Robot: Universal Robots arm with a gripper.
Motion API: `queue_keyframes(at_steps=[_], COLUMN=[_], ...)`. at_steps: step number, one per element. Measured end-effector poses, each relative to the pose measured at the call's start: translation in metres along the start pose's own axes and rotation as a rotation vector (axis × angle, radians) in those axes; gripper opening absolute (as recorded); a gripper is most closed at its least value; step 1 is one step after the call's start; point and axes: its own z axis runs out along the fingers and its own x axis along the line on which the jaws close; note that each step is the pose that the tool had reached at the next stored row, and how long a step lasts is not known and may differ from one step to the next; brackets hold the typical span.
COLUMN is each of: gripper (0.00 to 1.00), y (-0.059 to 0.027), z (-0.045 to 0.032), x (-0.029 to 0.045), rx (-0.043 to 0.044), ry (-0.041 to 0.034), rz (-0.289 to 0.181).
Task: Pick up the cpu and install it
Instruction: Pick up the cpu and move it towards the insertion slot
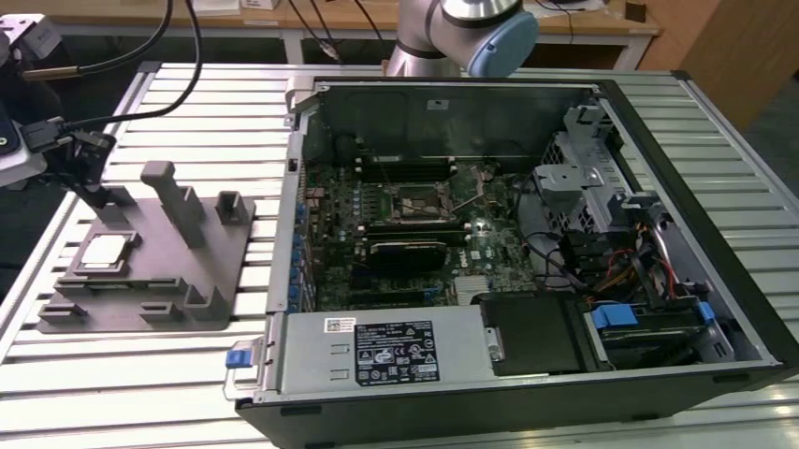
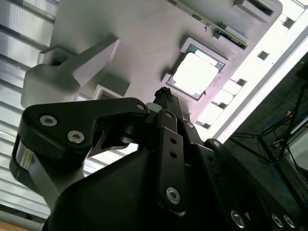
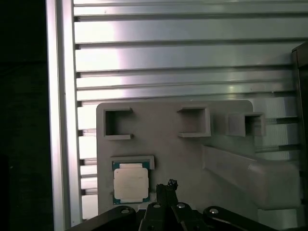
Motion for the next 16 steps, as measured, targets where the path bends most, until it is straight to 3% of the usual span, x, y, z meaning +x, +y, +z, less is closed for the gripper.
queue_keyframes(at_steps=[5,16], gripper=[0.11,0.11], y=[-0.0008,-0.0036], z=[0.0066,0.0176], x=[0.0027,0.0166], rx=[0.0005,0.0004], ry=[0.0052,0.0063], rz=[0.000,0.000])
